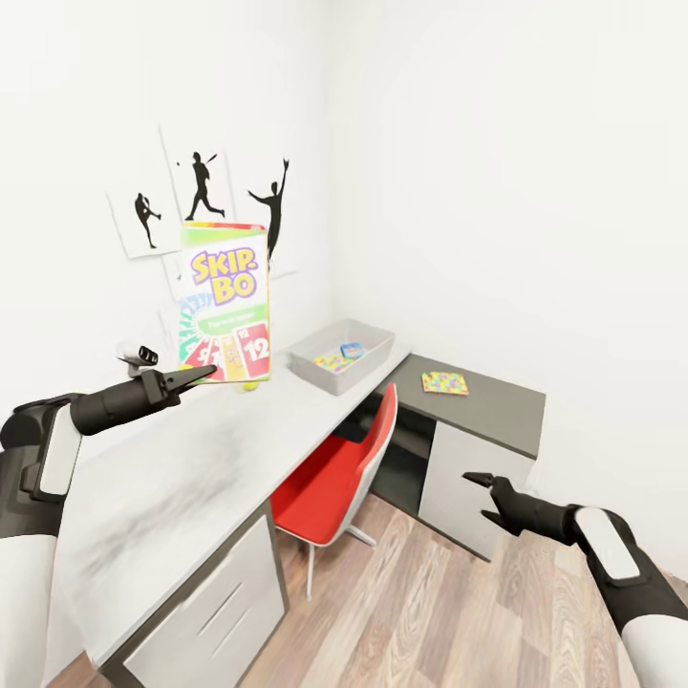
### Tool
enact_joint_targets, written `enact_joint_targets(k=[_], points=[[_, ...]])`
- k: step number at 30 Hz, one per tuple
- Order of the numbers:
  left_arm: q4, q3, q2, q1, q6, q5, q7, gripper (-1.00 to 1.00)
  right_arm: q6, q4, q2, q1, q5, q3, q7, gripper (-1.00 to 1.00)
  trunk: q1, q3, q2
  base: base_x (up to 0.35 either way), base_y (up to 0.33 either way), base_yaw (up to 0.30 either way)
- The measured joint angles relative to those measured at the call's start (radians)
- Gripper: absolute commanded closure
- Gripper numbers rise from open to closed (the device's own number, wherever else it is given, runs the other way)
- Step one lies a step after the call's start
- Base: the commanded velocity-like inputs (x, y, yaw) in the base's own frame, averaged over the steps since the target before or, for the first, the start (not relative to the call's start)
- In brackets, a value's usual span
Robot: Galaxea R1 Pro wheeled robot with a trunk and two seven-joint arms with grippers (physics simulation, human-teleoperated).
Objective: Put all the toys in the child's room - the three board games (two on the bed and one on the table), the two jigsaw puzzles on the table, and the tennis ball on the table - inside the toy box on the table in the child's room.
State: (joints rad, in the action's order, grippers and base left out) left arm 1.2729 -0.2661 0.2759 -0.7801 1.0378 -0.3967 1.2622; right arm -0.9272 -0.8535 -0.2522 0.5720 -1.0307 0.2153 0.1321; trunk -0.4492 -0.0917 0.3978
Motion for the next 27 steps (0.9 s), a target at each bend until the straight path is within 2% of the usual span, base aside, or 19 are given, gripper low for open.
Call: enact_joint_targets(k=[2, 3, 9, 14, 16, 18, 21, 23, 25, 27], points=[[0.000, 0.001, -0.001, 0.000, 0.000, 0.001, 0.000, 1.00, -0.010, -0.013, -0.019, -0.005, 0.001, 0.002, 0.008, -1.00, 0.000, 0.001, 0.000, 0.131, -0.121, -0.042], [-0.001, 0.001, -0.002, 0.001, 0.000, 0.002, 0.000, 1.00, -0.015, -0.031, -0.038, -0.009, -0.001, 0.002, 0.013, -1.00, 0.000, 0.001, 0.000, 0.129, -0.119, -0.008], [-0.001, -0.001, 0.000, 0.000, 0.001, -0.002, 0.000, 1.00, -0.026, -0.248, -0.044, -0.010, 0.002, 0.003, 0.004, -1.00, 0.000, 0.001, 0.000, 0.152, -0.123, -0.002], [-0.001, 0.000, -0.003, 0.002, 0.001, 0.000, 0.000, 1.00, -0.109, -0.388, -0.110, 0.005, -0.006, 0.019, 0.001, -1.00, 0.000, 0.001, 0.000, 0.166, -0.127, 0.000], [-0.001, 0.000, -0.004, 0.001, 0.001, 0.000, 0.000, 1.00, -0.116, -0.434, -0.148, 0.035, -0.012, 0.019, 0.000, -1.00, 0.000, 0.001, 0.000, 0.170, -0.128, 0.000], [-0.001, 0.000, -0.005, 0.001, 0.000, 0.000, 0.000, 1.00, -0.116, -0.450, -0.167, 0.072, -0.013, 0.017, -0.001, -1.00, 0.000, 0.001, 0.000, 0.178, -0.129, 0.000], [-0.007, -0.001, -0.005, 0.002, 0.000, -0.001, 0.000, 1.00, -0.116, -0.432, -0.175, 0.156, -0.014, 0.010, 0.000, -1.00, 0.000, 0.001, 0.000, 0.227, -0.126, 0.000], [-0.014, -0.002, -0.004, 0.002, 0.000, -0.003, 0.000, 1.00, -0.116, -0.433, -0.174, 0.179, -0.015, 0.001, 0.000, -1.00, 0.000, 0.001, 0.000, 0.276, -0.066, 0.000], [-0.020, -0.004, -0.002, 0.003, -0.001, -0.004, -0.001, 1.00, -0.116, -0.466, -0.170, 0.181, -0.016, -0.009, 0.001, -1.00, 0.000, 0.001, 0.000, 0.302, -0.027, 0.000], [-0.028, -0.004, -0.004, 0.003, -0.002, -0.003, -0.005, 1.00, -0.115, -0.482, -0.152, 0.170, -0.013, -0.013, 0.000, -1.00, 0.000, 0.001, 0.000, 0.313, -0.014, 0.000]])
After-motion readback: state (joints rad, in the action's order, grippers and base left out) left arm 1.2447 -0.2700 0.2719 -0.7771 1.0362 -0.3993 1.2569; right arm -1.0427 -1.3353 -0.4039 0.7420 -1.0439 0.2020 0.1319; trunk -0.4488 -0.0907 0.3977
